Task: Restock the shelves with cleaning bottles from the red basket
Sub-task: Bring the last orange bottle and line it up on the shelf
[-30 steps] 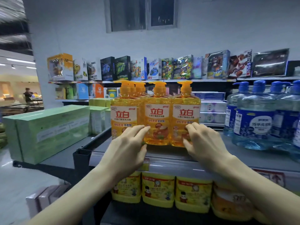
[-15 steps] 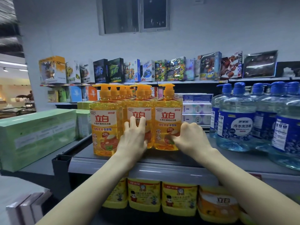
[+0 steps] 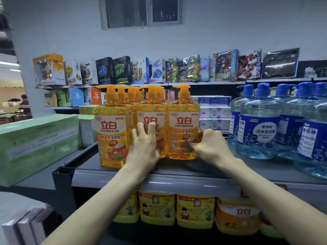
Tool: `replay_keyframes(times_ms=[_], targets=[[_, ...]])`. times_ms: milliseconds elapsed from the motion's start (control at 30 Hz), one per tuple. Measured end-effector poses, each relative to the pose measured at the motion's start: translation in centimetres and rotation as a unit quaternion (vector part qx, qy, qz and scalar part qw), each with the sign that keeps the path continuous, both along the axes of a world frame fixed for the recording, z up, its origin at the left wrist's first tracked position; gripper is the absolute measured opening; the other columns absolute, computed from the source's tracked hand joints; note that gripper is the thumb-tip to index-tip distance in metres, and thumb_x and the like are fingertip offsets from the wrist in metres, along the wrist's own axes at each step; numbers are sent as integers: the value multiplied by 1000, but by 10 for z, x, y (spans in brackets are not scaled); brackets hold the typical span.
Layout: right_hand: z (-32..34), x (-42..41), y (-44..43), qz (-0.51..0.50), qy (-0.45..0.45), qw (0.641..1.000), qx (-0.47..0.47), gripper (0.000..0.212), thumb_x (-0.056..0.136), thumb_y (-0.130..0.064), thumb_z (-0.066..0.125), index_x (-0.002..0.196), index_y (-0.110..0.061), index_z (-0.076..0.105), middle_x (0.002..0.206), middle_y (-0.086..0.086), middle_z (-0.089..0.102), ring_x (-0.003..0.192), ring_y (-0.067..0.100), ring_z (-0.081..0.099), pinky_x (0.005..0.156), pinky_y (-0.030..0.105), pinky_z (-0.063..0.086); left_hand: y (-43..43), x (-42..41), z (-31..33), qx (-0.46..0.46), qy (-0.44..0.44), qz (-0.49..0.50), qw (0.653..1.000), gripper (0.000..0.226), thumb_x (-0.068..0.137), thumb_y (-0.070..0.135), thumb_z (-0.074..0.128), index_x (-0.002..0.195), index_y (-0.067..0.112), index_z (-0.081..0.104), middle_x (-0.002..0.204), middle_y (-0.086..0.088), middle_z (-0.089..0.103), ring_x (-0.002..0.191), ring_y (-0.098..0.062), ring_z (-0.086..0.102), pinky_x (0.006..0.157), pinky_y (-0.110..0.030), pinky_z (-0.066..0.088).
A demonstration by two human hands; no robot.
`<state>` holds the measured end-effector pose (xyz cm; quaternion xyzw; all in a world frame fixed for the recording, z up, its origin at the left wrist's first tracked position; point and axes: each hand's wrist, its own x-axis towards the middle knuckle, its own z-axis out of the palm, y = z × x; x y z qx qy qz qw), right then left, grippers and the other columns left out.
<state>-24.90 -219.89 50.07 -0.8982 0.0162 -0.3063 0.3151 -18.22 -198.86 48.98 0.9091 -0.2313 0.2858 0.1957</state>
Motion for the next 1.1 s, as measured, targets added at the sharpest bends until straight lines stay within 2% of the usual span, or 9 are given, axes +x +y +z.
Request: replay_keyframes(times_ms=[133,233,300,467,633,767,900,1000,1100], targets=[[0,-4,3,-21,35,999,-24,47,89,-55,79,124,-24,75,106,-9,79,95,11,75,86,35,65,2,-4,1,16,11,-3,1000,78,91,19,77,146,26,21,151,-13,26,140,-41,35,99,-49,56],[2,-18,4,-91,95,983,-129,57,95,-69,61,133,-27,63,118,0,75,108,24,71,90,43,60,2,-17,5,24,29,-6,999,74,95,26,72,152,23,24,152,-12,26,140,-37,37,102,-48,55],[4,-34,-1,-114,124,967,-190,64,97,-75,50,140,-27,57,128,4,71,117,28,67,92,45,54,-3,-29,12,27,39,-7,999,68,99,34,67,154,19,30,151,-11,31,139,-33,42,103,-46,55],[5,-83,-29,-129,118,944,-281,62,104,-65,41,144,-18,51,142,6,62,130,29,58,99,46,49,-34,-78,31,62,54,-15,996,54,104,48,56,147,17,49,142,-5,54,130,-25,55,99,-42,56],[3,-136,-74,-140,100,936,-308,61,105,-62,39,144,-17,52,142,5,61,130,28,57,105,45,48,-91,-130,32,84,46,-54,994,48,101,52,55,137,20,58,125,0,62,115,-24,61,93,-42,58],[2,-177,-115,-155,88,930,-322,59,106,-60,39,147,-18,50,144,4,60,132,26,54,106,43,46,-146,-162,29,90,47,-79,992,50,99,51,56,140,20,57,134,0,61,124,-24,59,97,-43,54],[0,-213,-154,-164,60,933,-315,56,105,-58,41,142,-18,53,136,2,63,124,24,57,103,42,48,-198,-184,22,87,64,-113,988,51,98,51,57,139,21,58,137,0,62,128,-25,58,101,-43,53],[-4,-239,-181,-165,30,944,-285,49,103,-54,50,134,-18,60,123,1,66,115,23,62,96,40,52,-232,-191,16,72,73,-129,986,56,96,52,58,142,20,56,139,-3,63,130,-27,58,106,-45,52],[-10,-260,-214,-190,13,949,-252,44,101,-50,56,130,-18,62,119,-1,67,112,22,63,89,37,52,-264,-198,13,40,99,-166,980,67,97,53,63,153,20,49,146,-4,62,136,-27,57,110,-40,48]])
